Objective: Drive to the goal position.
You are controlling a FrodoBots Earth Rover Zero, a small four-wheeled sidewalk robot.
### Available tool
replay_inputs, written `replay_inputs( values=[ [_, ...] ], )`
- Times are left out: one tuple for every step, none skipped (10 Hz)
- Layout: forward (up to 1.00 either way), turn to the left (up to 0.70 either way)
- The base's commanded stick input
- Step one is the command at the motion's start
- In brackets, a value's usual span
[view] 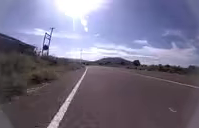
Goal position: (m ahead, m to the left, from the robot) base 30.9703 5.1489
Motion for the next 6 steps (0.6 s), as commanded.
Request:
replay_inputs(
  values=[
    [1.00,0.00],
    [1.00,0.00],
    [1.00,0.00],
    [1.00,0.00],
    [1.00,0.00],
    [1.00,0.00]
  ],
)
